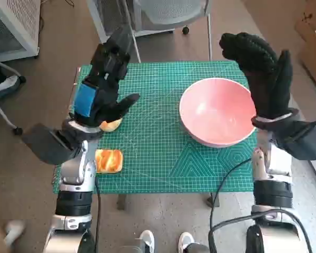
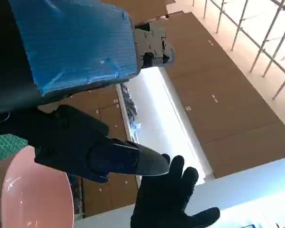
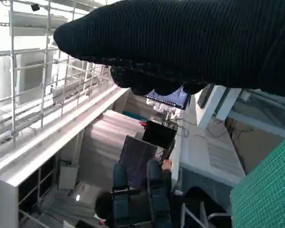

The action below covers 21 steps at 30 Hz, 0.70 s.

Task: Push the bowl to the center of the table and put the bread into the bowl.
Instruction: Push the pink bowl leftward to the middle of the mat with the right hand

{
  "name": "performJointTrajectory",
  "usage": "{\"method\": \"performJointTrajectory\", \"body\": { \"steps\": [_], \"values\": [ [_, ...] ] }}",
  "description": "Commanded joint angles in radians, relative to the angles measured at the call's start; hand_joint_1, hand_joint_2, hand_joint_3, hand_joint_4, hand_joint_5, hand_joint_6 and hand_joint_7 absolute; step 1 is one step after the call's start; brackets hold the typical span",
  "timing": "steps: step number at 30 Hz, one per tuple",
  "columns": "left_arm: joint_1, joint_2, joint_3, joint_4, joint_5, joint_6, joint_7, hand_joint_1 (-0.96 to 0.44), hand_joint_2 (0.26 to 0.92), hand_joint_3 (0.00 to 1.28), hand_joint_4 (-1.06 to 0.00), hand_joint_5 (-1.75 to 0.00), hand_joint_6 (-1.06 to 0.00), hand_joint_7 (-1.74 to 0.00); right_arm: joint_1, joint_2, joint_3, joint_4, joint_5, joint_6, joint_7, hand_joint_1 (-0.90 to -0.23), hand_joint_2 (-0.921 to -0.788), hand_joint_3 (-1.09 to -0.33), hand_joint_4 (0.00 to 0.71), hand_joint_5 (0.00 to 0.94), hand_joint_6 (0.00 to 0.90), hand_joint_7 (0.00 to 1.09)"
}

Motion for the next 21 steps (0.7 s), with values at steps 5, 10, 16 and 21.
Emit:
{"method": "performJointTrajectory", "body": {
  "steps": [5,10,16,21],
  "values": [
    [0.011,0.011,0.002,-0.011,0.002,-0.007,-0.004,-0.48,0.915,0.16,0.00,0.00,0.00,-0.37,0.013,0.000,-0.011,0.026,0.013,0.008,0.018,-0.610,-0.921,-0.625,0.287,0.002,0.333,0.00],
    [0.012,0.012,0.002,-0.012,0.001,-0.006,-0.005,-0.48,0.916,0.16,0.00,0.00,0.00,-0.38,0.014,0.002,-0.014,0.027,0.015,0.008,0.020,-0.613,-0.921,-0.618,0.288,0.001,0.336,0.00],
    [0.012,0.012,0.002,-0.009,-0.002,-0.006,-0.008,-0.48,0.916,0.16,0.00,0.00,0.00,-0.38,0.017,0.008,-0.014,0.019,0.015,0.010,0.013,-0.613,-0.921,-0.613,0.287,0.001,0.337,0.00],
    [0.014,0.012,0.003,-0.009,-0.003,-0.004,-0.010,-0.48,0.917,0.16,0.00,0.00,0.00,-0.38,0.018,0.009,-0.016,0.023,0.015,0.008,0.013,-0.616,-0.921,-0.604,0.287,0.000,0.337,0.00]
  ]
}}
